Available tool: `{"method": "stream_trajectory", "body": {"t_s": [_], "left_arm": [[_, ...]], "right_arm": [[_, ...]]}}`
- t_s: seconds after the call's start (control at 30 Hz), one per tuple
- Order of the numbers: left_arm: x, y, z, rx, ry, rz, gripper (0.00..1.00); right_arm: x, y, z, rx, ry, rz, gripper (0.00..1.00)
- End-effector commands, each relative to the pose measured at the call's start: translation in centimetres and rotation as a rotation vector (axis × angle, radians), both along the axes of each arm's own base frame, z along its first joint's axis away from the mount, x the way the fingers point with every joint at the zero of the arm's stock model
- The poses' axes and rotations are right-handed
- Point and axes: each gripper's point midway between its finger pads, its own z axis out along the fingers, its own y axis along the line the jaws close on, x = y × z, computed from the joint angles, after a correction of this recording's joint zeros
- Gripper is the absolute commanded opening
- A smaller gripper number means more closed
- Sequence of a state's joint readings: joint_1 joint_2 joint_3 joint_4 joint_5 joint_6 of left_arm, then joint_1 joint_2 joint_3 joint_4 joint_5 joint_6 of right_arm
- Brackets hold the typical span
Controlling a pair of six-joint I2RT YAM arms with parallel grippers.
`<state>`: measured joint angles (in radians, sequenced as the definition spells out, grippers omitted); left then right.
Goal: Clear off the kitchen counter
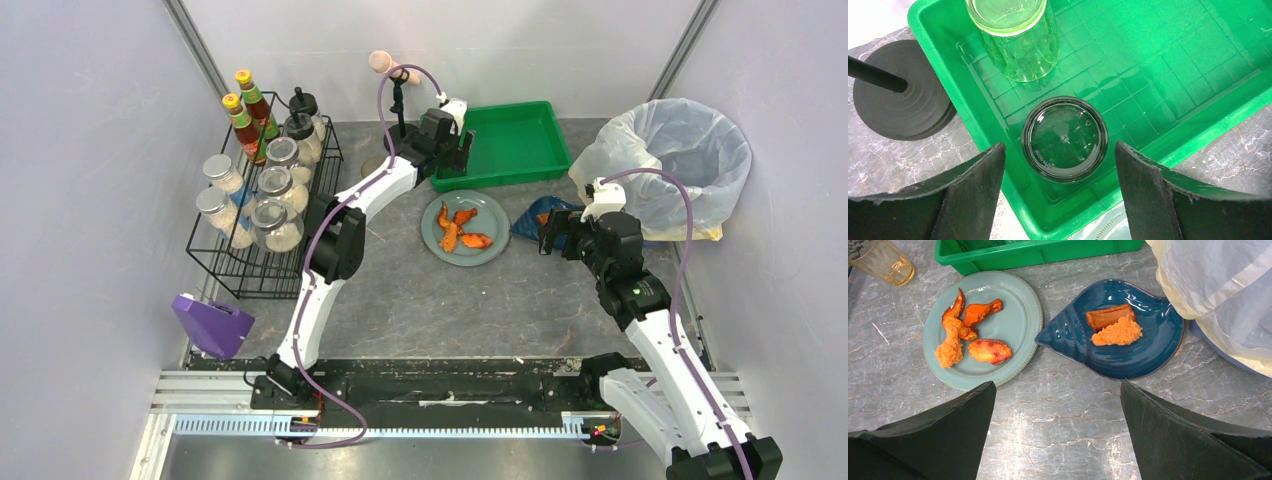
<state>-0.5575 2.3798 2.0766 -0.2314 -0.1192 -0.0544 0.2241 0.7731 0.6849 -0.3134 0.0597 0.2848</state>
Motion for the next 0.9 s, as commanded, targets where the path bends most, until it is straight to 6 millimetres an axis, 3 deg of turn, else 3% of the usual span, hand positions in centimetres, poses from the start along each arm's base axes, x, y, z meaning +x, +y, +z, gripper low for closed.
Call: {"method": "stream_trajectory", "body": {"t_s": [0.0, 0.1, 0.23, 0.37, 0.5, 0.67, 0.87], "left_arm": [[0.5, -0.5, 5.7, -0.076, -0.084, -0.011, 0.86], [0.0, 0.0, 8.2, -0.099, -0.112, 0.008, 0.86], [-1.1, 2.3, 11.5, -0.095, -0.157, 0.070, 0.85], [-2.3, 6.1, 12.0, -0.033, -0.160, 0.161, 0.83], [-3.5, 10.0, 10.9, -0.002, -0.113, 0.246, 0.77], [-4.4, 14.0, 7.8, 0.045, -0.039, 0.330, 0.68], [-4.3, 15.6, 3.9, 0.041, 0.063, 0.351, 0.60]], "right_arm": [[0.1, -0.3, 0.6, 0.008, -0.029, -0.018, 0.98], [0.1, -0.3, 0.9, 0.006, -0.034, -0.019, 0.98], [0.1, -0.3, 1.0, 0.006, -0.037, -0.016, 0.98], [0.1, -0.3, 1.0, 0.004, -0.038, -0.017, 0.98], [0.1, -0.3, 0.9, 0.007, -0.039, -0.020, 0.98], [0.2, -0.1, 0.9, 0.017, -0.037, -0.014, 0.98], [0.4, 0.3, 0.9, 0.030, -0.033, -0.002, 0.98]]}}
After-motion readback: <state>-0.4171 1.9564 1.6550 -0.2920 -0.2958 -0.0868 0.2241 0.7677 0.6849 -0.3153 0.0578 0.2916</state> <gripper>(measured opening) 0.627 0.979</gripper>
